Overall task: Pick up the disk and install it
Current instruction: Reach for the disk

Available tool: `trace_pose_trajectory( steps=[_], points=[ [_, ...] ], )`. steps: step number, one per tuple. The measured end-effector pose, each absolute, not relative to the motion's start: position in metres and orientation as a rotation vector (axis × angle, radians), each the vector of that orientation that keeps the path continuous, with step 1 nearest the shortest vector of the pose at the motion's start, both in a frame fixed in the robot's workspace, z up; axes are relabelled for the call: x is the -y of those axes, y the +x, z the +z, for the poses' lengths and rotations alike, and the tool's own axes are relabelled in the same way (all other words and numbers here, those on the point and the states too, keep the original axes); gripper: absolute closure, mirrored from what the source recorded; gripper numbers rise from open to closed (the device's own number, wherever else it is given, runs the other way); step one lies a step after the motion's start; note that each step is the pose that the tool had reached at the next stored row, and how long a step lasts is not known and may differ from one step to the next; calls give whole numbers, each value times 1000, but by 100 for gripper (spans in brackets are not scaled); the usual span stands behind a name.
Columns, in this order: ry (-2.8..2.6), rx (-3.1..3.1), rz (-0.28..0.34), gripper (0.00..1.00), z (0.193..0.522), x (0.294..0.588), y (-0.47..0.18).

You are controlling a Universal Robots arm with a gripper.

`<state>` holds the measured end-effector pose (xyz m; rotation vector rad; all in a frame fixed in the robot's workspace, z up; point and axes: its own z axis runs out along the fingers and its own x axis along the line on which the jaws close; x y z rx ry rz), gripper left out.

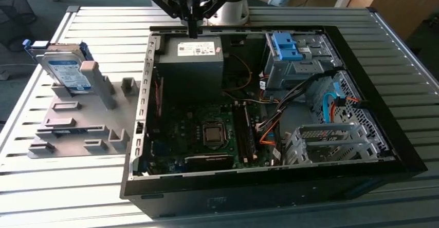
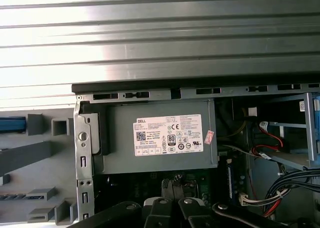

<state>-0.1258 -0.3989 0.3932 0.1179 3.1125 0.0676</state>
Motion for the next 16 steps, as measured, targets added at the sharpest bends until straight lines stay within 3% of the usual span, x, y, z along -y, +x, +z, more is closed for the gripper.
trace_pose_trajectory(
  steps=[16],
  points=[
    [118,-3113,68,89,393,399,-129]
  ],
)
